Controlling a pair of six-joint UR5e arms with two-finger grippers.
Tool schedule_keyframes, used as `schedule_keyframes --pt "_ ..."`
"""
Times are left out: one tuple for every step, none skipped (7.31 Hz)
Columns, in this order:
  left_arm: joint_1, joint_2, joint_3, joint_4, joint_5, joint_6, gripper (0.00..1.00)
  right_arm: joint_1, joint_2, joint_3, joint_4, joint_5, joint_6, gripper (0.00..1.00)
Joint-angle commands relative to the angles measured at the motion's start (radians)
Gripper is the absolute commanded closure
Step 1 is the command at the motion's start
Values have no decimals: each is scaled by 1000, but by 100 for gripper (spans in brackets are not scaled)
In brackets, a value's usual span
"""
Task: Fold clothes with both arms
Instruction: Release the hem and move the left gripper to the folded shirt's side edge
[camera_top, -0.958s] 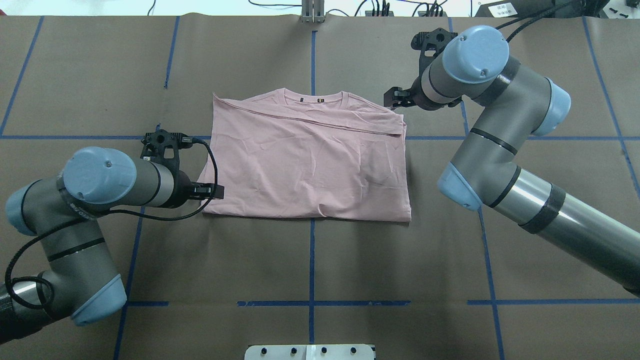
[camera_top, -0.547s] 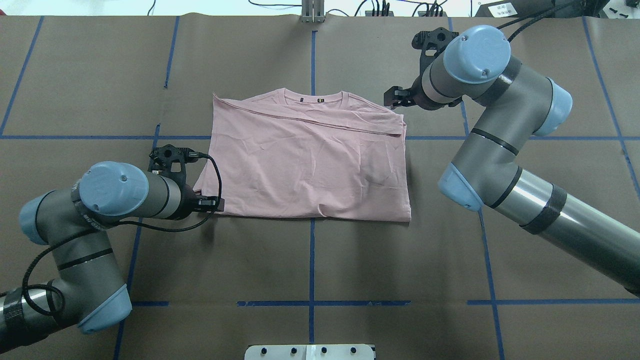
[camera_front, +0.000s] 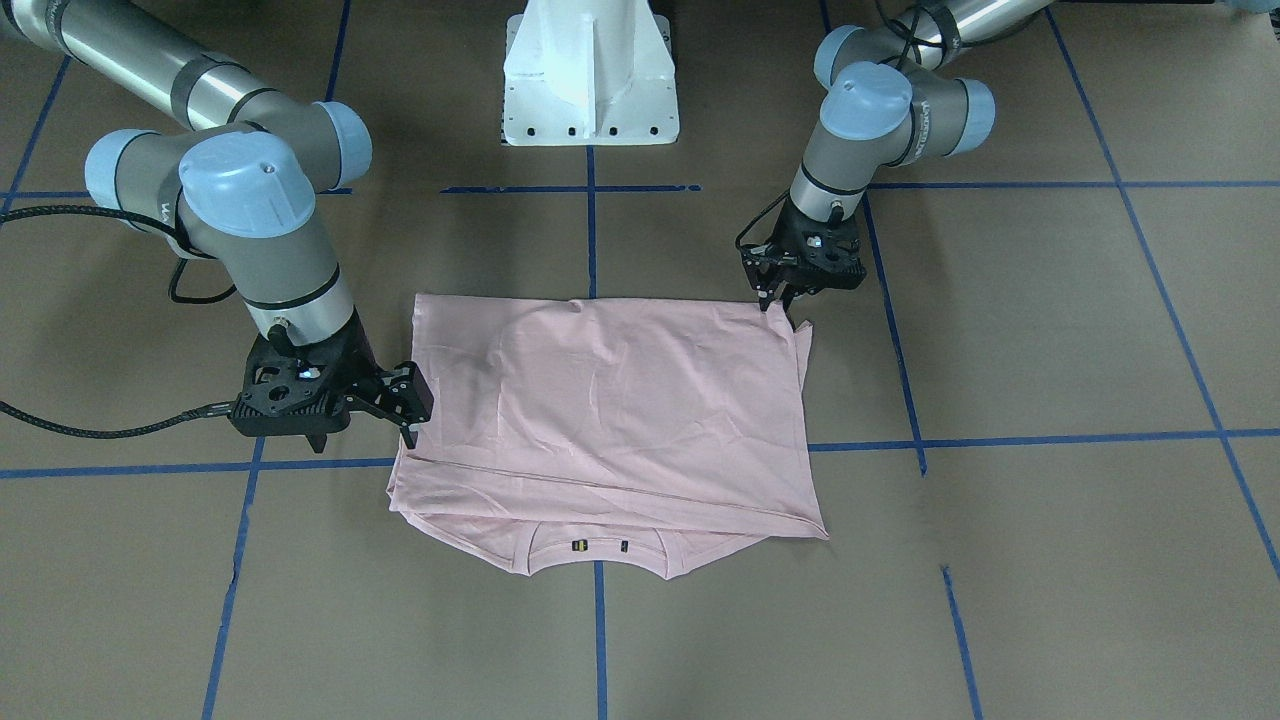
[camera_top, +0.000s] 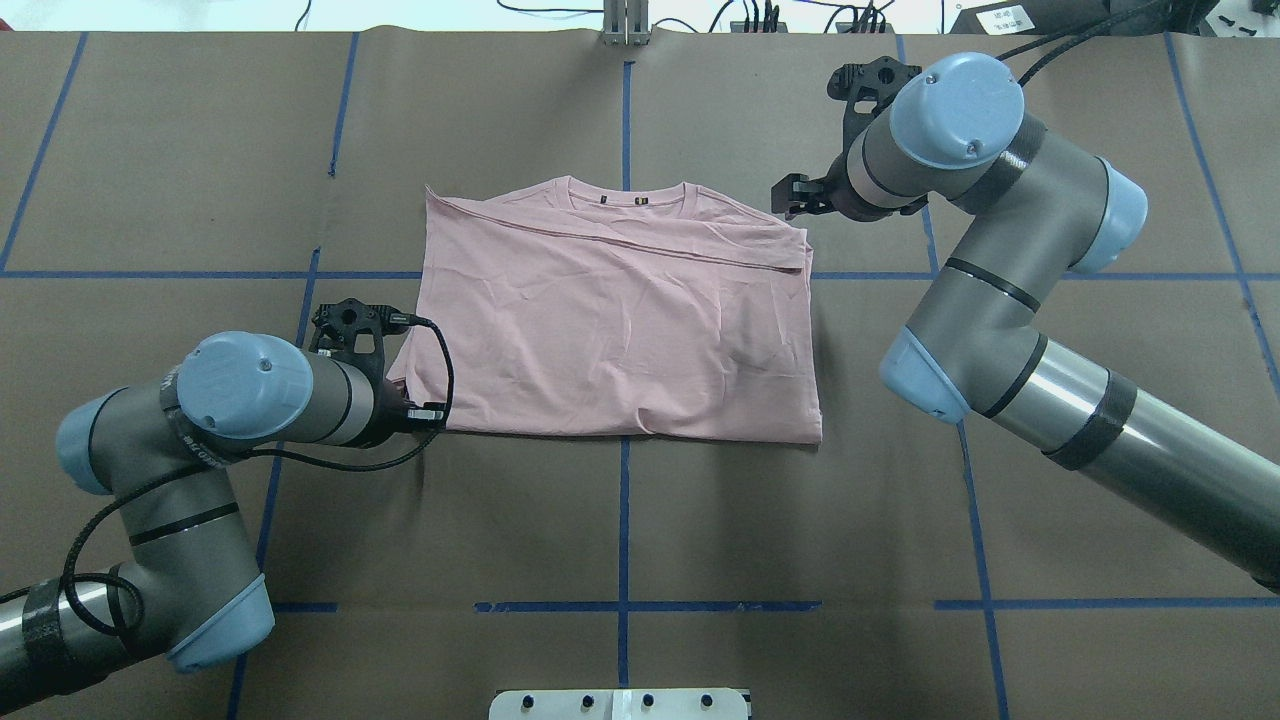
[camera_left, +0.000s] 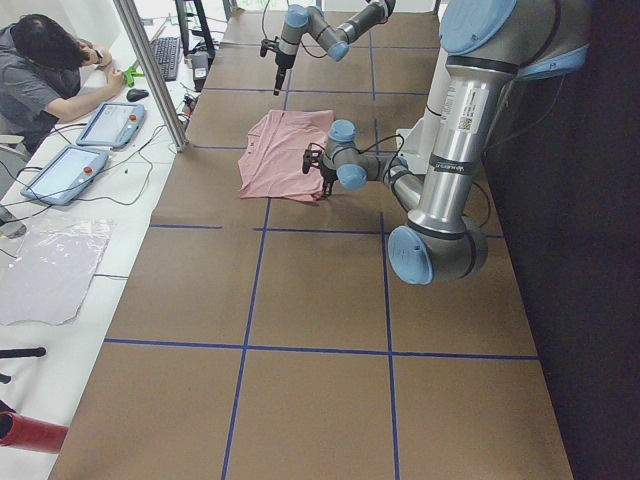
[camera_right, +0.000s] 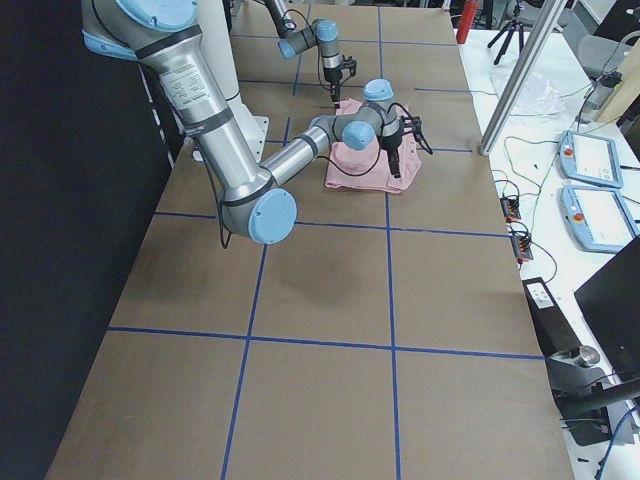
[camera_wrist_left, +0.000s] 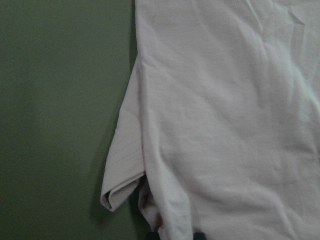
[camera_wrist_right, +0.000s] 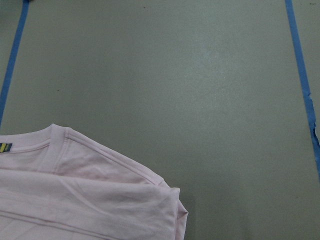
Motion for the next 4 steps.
schedule_keyframes --pt "-6 0 -11 0 0 4 100 0 -1 0 0 0 0 0" --pt "-18 3 -14 0 2 15 100 0 -1 0 0 1 0 0" --pt "-53 6 -8 0 2 59 100 0 -1 0 0 1 0 0" --pt "-108 4 18 0 2 166 100 0 -1 0 2 0 0 0"
